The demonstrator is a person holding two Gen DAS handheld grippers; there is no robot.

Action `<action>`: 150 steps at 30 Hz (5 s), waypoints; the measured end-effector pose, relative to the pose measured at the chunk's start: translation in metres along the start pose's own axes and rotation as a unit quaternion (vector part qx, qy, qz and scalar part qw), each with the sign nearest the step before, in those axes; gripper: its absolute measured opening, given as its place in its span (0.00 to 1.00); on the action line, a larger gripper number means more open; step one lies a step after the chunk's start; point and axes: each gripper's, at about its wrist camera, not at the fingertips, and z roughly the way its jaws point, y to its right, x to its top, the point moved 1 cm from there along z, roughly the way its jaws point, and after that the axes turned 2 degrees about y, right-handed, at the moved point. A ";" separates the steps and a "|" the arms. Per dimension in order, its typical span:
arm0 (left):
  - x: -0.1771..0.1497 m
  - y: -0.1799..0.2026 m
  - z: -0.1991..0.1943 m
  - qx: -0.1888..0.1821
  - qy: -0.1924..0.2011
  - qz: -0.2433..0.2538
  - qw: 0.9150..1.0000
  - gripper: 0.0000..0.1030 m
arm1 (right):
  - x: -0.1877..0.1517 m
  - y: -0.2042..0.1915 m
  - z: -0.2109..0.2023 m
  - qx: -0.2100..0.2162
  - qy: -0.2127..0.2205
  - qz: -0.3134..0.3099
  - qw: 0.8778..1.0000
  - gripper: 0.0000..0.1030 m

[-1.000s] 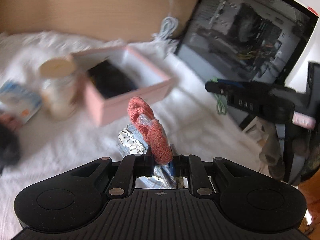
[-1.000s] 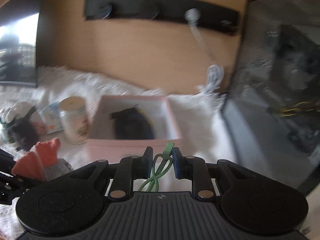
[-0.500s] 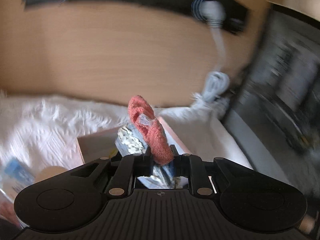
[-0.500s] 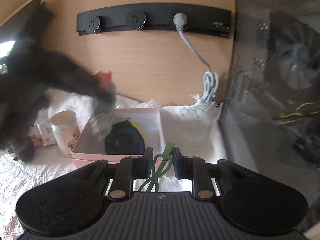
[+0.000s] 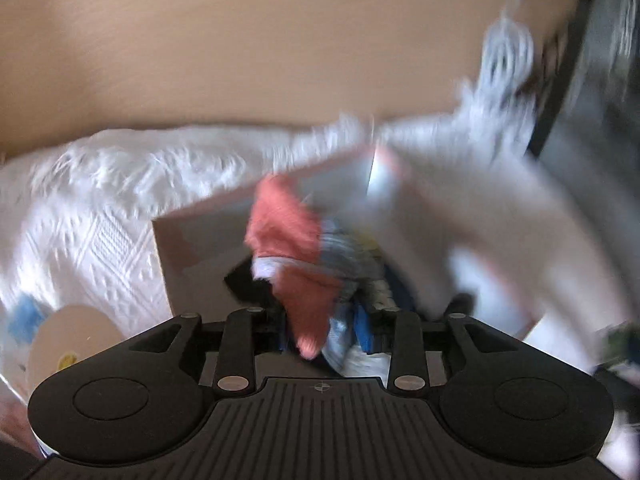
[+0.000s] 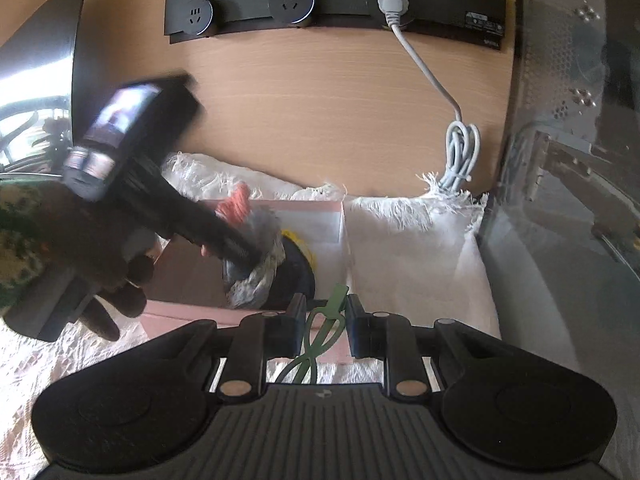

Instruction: Organize soft objects

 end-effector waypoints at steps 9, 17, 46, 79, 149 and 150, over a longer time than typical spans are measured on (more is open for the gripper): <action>0.008 -0.033 -0.071 -0.107 0.116 -0.103 0.982 0.33 | 0.034 0.003 0.022 0.006 0.013 0.041 0.999 0.20; -0.019 -0.042 -0.118 -0.072 0.115 -0.115 0.984 0.33 | 0.074 -0.011 0.055 0.032 0.037 0.076 0.996 0.20; -0.194 -0.262 -0.244 0.103 0.151 -0.295 0.938 0.33 | 0.146 -0.238 0.092 0.097 -0.056 -0.064 0.992 0.52; -0.120 -0.379 -0.135 -0.016 0.012 -0.433 0.901 0.32 | 0.137 -0.298 0.103 0.221 -0.126 -0.142 0.957 0.52; 0.029 -0.075 -0.179 -0.181 0.146 -0.182 0.955 0.11 | 0.152 -0.036 -0.018 0.030 0.083 0.023 0.996 0.62; 0.030 -0.068 -0.168 -0.188 0.136 -0.182 0.955 0.11 | 0.148 -0.032 -0.016 0.021 0.082 0.028 0.996 0.62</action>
